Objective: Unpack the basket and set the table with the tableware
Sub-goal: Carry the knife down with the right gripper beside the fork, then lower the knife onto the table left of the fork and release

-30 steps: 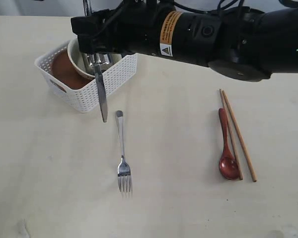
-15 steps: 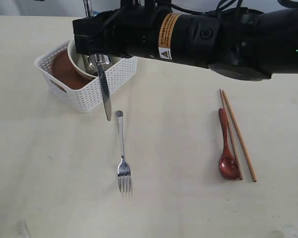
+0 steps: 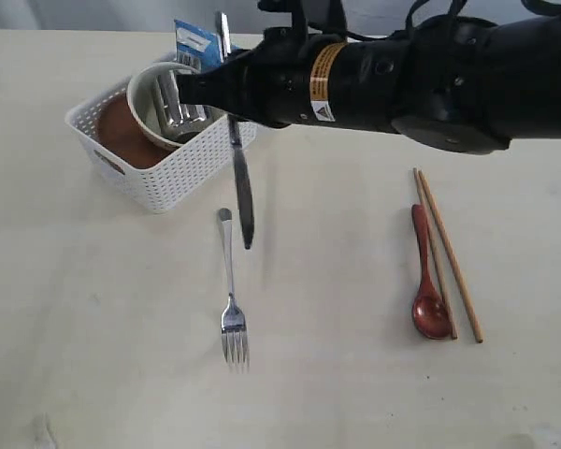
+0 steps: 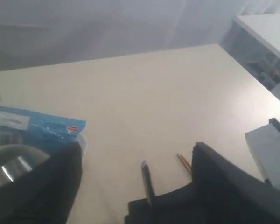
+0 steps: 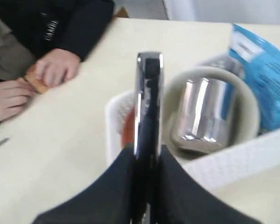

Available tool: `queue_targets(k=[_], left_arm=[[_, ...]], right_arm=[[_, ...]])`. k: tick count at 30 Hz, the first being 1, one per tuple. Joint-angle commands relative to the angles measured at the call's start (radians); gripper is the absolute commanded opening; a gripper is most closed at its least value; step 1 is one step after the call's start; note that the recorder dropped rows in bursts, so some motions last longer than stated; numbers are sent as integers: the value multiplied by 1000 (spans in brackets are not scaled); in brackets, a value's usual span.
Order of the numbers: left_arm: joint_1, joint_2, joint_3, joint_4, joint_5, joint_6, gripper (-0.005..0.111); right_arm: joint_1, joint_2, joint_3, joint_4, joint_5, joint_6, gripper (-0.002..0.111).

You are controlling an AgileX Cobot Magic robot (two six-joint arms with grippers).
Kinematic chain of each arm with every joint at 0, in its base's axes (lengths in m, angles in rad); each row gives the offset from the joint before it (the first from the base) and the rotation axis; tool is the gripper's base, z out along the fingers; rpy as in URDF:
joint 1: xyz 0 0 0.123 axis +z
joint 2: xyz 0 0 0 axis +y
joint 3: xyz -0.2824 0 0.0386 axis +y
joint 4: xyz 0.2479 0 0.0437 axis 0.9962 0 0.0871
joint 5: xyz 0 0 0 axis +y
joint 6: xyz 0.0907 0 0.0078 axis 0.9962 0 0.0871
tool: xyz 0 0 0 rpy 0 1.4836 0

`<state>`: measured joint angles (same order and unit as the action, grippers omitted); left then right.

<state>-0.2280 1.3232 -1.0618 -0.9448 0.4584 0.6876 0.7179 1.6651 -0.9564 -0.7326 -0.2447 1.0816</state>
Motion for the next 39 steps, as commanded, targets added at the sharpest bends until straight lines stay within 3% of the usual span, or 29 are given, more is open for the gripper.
queue_targets(k=[1,3,8,10,13,17,24,29,39], left_arm=[[-3,-11,-5,76,-25,0,64],[-3,-11,-3,152,4,-4,64],[-3,-11,4,182,38,-4,61],[-3,-11,34,182,19,-4,45],[-3,-11,114,182,-66,-4,0],[-3,-51,199,182,-190,-2,1],[-3,-247,250,184,-187,5,1],[-3,-344,283,184,-186,24,1],[-3,-346,283,180,-191,24,1]], right_arm=[[-7,-44,4,26,202,32,0],[-7,-107,4,52,357,32,0],[-1,-220,4,226,613,-58,0],[2,-243,4,401,680,-202,0],[2,-243,4,602,780,-334,0],[6,-217,4,775,778,-348,0],[162,40,-18,913,710,-354,0],[240,227,-184,969,795,-363,0],[261,388,-338,1008,804,-363,0]])
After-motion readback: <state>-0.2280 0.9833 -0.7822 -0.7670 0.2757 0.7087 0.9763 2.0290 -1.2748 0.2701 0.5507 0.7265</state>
